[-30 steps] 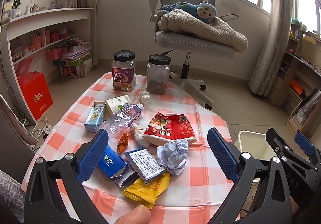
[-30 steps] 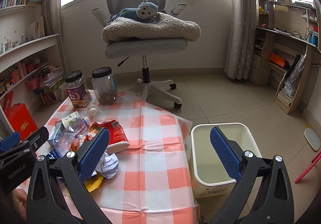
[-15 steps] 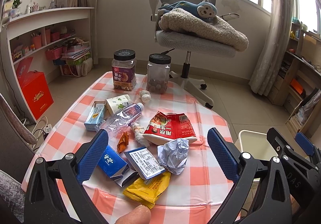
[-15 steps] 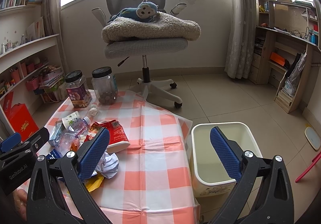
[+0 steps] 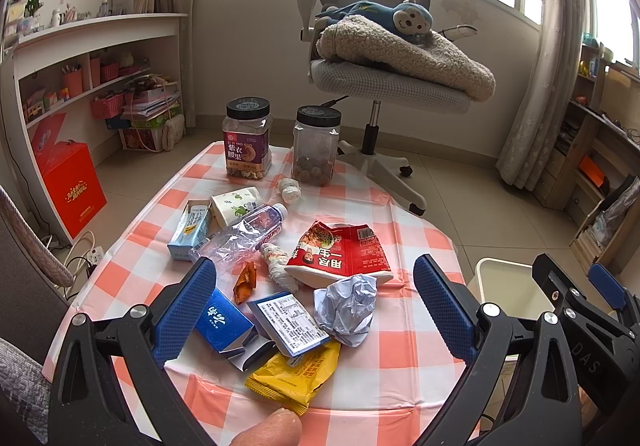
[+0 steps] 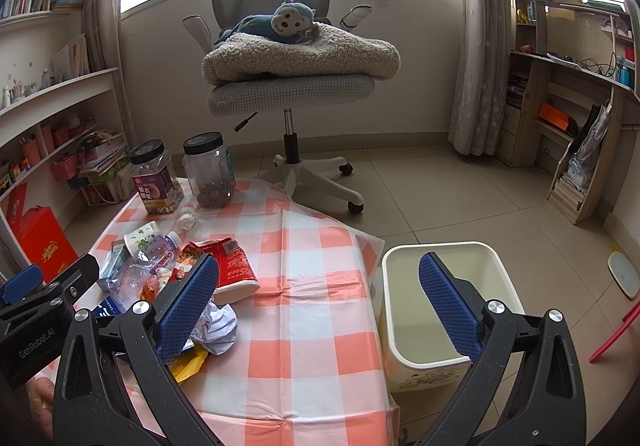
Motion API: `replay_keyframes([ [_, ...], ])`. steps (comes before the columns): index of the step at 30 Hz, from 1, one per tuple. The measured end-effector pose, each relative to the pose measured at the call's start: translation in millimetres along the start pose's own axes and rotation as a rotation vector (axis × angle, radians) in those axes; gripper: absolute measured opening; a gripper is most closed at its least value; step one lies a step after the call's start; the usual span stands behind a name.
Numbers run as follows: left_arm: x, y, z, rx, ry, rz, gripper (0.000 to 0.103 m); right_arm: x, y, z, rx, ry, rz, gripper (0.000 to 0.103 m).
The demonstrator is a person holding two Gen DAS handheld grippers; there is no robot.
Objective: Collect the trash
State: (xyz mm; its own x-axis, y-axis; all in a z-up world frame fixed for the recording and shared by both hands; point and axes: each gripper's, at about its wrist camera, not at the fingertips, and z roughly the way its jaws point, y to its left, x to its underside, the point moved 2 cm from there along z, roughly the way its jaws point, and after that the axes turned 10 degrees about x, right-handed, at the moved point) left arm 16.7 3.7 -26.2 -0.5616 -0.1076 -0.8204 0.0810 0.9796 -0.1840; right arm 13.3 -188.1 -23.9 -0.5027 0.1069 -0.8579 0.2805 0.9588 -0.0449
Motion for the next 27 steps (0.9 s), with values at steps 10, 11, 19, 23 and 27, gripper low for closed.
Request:
replay_keyframes([
  [10, -1.0, -0.2, -0.2, 0.000, 0.001, 0.000, 0.096, 0.4, 0.6, 0.6, -0.001, 0.001, 0.000, 0.096],
  [11, -0.6, 0.1, 0.1, 0.000, 0.001, -0.001, 0.096, 0.4, 0.5, 0.5, 0.000, 0.001, 0.000, 0.096],
  [19, -1.1, -0.7, 0.2, 0.000, 0.002, 0.000, 0.096, -0.3, -0.4, -0.1, -0.001, 0.002, 0.001, 0.096],
  [23, -0.9, -0.7, 0.4, 0.000, 0.003, 0.000, 0.096, -1.1, -0.6, 0.5, -0.001, 0.002, 0.001, 0.096],
  [27, -0.5, -0.3, 0.7, 0.000, 0.004, -0.001, 0.096, -2.8, -2.5, 0.1, -0.002, 0.003, 0.001, 0.096],
])
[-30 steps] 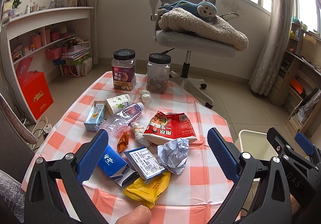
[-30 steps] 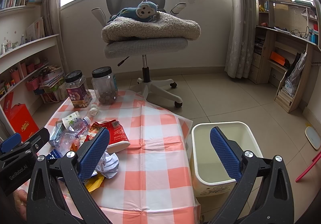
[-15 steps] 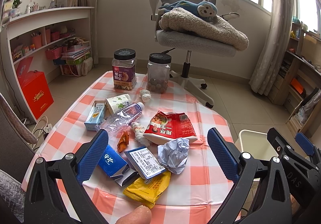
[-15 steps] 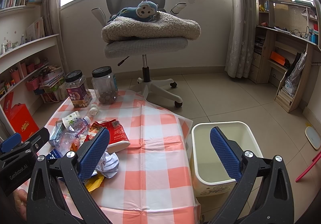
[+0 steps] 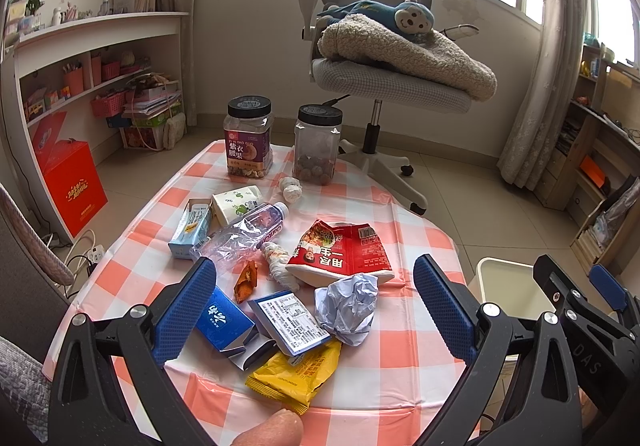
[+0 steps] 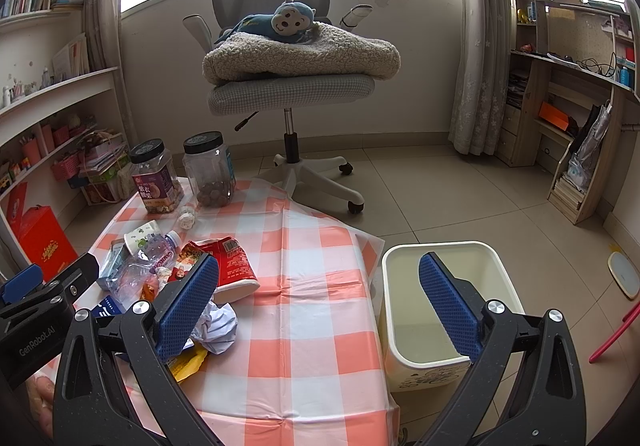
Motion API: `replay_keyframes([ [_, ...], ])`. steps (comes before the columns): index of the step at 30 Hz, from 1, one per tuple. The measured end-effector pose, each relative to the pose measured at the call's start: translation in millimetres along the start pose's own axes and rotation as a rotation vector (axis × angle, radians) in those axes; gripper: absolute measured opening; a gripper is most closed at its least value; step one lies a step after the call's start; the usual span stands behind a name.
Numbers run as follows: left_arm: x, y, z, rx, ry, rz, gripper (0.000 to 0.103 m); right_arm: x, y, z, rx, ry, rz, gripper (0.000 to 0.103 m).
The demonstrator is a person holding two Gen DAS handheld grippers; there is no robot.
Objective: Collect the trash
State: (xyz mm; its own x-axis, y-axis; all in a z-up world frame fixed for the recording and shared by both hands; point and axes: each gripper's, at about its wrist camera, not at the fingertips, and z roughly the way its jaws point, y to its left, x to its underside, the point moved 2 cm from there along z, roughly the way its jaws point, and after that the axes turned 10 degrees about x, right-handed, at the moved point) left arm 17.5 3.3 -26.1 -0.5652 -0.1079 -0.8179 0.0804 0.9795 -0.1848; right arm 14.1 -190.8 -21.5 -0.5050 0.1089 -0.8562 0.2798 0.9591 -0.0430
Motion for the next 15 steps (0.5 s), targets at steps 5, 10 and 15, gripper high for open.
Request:
replay_keyframes([
  [5, 4, 1, 0, 0.001, 0.005, -0.005, 0.096, 6, 5, 2, -0.002, 0.005, 0.000, 0.096],
  [10, 9, 4, 2, 0.000, 0.015, -0.011, 0.096, 14, 9, 6, -0.008, 0.020, -0.004, 0.096],
  [15, -4, 12, 9, -0.007, 0.051, -0.012, 0.096, 13, 14, 12, -0.002, 0.066, -0.021, 0.096],
])
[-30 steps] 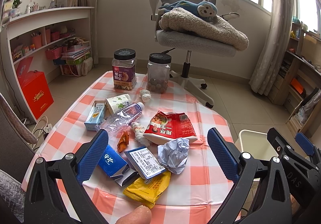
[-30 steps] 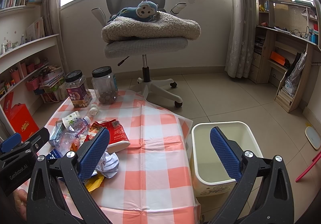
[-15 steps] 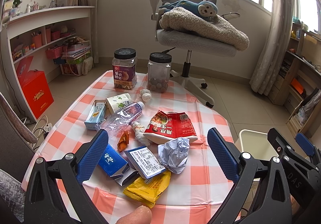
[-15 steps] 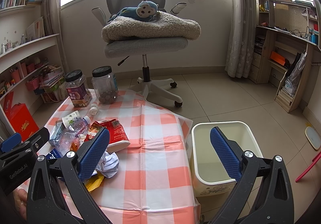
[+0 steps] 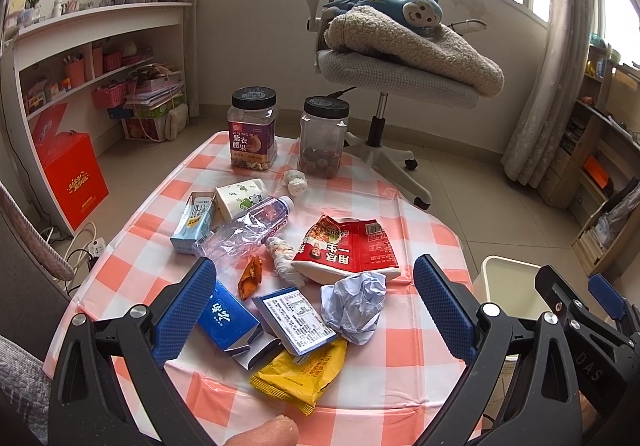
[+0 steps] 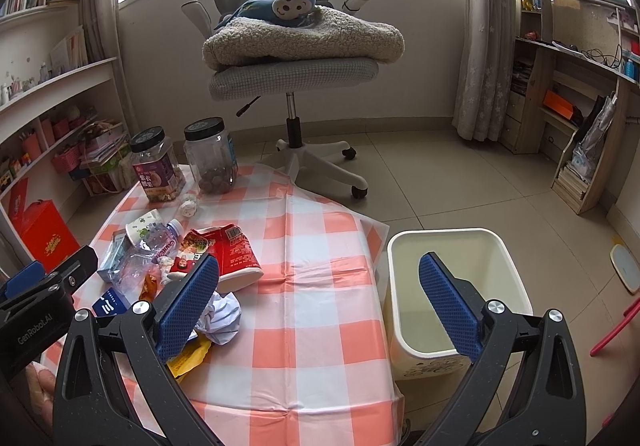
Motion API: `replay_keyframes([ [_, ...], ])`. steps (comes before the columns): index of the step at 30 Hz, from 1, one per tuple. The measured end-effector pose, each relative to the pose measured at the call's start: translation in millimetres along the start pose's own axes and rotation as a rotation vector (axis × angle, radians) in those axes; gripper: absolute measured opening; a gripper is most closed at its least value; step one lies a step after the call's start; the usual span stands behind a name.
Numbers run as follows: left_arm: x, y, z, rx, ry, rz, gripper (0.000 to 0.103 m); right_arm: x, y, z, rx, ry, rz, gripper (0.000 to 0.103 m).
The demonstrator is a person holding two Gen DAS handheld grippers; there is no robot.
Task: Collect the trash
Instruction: 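Grasp the blue box with the left tool while the right tool grasps crumpled white paper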
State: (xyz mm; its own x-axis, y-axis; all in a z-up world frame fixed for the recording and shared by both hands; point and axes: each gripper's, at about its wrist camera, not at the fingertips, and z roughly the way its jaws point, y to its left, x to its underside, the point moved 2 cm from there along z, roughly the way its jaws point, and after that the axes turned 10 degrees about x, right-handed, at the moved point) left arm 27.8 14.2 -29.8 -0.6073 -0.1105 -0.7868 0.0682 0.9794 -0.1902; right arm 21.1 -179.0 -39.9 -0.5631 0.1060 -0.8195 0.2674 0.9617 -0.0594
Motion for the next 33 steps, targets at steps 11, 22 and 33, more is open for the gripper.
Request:
replay_keyframes([
  [11, -20, 100, 68, -0.124, 0.359, -0.162, 0.096, -42, 38, 32, -0.195, 0.233, -0.047, 0.096],
  [22, 44, 169, 124, -0.132, 0.529, -0.680, 0.094, -11, 50, 81, -0.174, 0.360, -0.063, 0.096],
  [33, 57, 182, 145, -0.164, 0.619, -0.712, 0.058, 19, 107, 114, -0.180, 0.431, -0.212, 0.096],
])
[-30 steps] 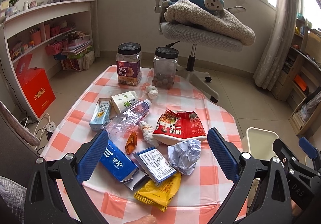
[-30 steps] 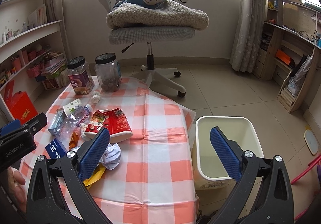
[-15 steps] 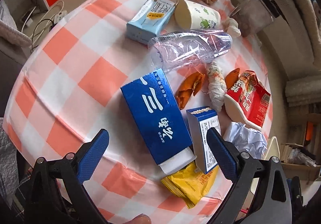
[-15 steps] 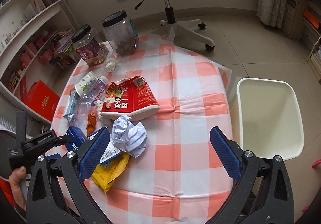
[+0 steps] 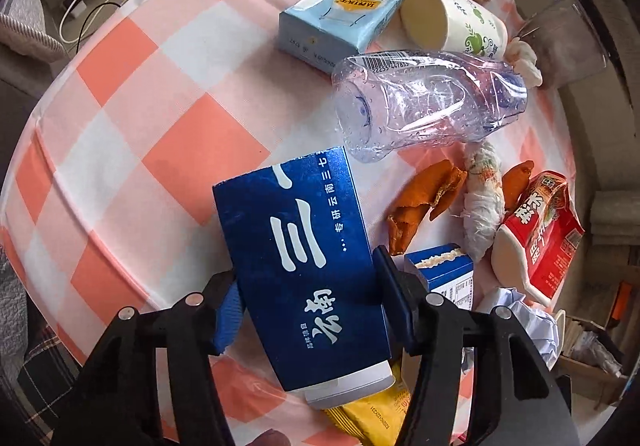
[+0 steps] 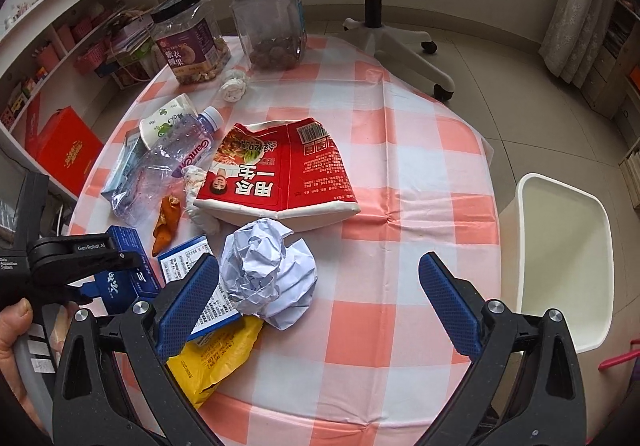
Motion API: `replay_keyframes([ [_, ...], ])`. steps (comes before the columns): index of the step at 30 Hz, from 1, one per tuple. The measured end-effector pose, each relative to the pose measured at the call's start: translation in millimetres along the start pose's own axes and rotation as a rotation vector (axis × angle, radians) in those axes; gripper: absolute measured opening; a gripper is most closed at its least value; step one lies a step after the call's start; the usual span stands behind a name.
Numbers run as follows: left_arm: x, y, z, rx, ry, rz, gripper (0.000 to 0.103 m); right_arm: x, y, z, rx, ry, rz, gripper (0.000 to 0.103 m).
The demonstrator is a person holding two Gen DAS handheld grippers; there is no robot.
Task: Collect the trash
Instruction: 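Grasp the blue box with the left tool while the right tool grasps crumpled white paper, then carry both items to the white bin and release them from both tools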
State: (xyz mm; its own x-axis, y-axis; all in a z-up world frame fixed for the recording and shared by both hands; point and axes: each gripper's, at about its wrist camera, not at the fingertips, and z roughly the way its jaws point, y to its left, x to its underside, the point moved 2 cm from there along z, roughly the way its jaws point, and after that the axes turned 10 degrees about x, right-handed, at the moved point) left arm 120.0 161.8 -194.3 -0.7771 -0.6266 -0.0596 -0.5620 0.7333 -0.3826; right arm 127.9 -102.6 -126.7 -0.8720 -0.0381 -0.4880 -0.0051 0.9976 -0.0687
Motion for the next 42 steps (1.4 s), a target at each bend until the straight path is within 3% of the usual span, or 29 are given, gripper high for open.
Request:
replay_keyframes([
  [4, 4, -9, -45, 0.073, -0.089, 0.077, 0.058, -2, 10, 15, 0.002, 0.026, -0.010, 0.093],
  [9, 9, -20, -90, 0.091, -0.211, 0.204, 0.058, -1, 22, 34, -0.027, 0.091, -0.008, 0.074],
  [13, 7, -23, -100, 0.080, -0.247, 0.248, 0.058, 1, 34, 42, -0.094, 0.139, 0.016, 0.024],
  [15, 9, -22, -101, 0.088, -0.242, 0.257, 0.058, 0, 40, 35, -0.112, 0.125, 0.015, 0.017],
  [21, 16, -22, -110, 0.091, -0.277, 0.295, 0.058, -5, 46, 6, -0.138, 0.036, 0.011, 0.016],
  [29, 24, -35, -119, 0.100, -0.345, 0.357, 0.058, -16, 22, -30, -0.171, -0.079, 0.072, 0.016],
  [42, 47, -70, -117, 0.139, -0.403, 0.454, 0.058, -20, -53, -56, -0.020, -0.217, 0.160, 0.016],
])
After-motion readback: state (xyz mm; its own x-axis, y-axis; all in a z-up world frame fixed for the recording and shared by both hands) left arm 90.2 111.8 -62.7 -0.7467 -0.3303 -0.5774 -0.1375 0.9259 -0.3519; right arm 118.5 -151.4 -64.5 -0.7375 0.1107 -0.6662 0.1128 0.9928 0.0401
